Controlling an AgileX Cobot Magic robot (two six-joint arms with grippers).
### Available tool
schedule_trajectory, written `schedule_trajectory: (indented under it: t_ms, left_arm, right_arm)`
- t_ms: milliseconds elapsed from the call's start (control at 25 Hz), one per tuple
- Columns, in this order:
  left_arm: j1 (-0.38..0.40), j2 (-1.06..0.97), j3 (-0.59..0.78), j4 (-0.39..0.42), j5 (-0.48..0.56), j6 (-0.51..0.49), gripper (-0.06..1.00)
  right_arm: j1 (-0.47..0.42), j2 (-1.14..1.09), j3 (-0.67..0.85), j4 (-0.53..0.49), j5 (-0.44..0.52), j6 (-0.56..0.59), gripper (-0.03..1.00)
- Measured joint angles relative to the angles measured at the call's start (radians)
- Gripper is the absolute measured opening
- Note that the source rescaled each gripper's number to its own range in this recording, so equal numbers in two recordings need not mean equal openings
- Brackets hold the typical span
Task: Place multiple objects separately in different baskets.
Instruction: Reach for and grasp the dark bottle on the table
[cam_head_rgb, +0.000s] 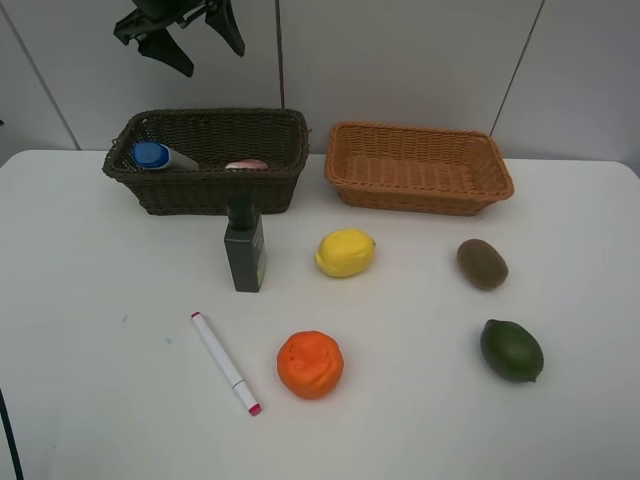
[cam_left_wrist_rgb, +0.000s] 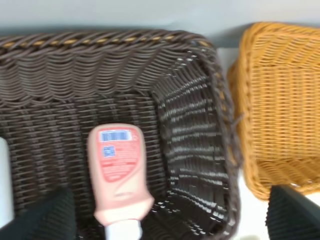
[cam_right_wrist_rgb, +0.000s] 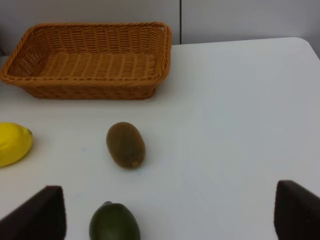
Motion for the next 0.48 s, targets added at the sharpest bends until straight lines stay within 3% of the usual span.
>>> schedule_trajectory:
  t_ms: [200, 480]
  left_arm:
    - [-0.090, -0.117, 0.142, 0.043, 0.000, -0.020, 1.00]
    - [-0.265, -0.352, 0.532, 0.235, -0.002, -0.200, 1.00]
  right_arm:
    - [0.000, 0.000, 0.000, 0.000, 0.000, 0.000, 0.96]
    - [0.000, 0.000, 0.000, 0.000, 0.000, 0.000, 0.96]
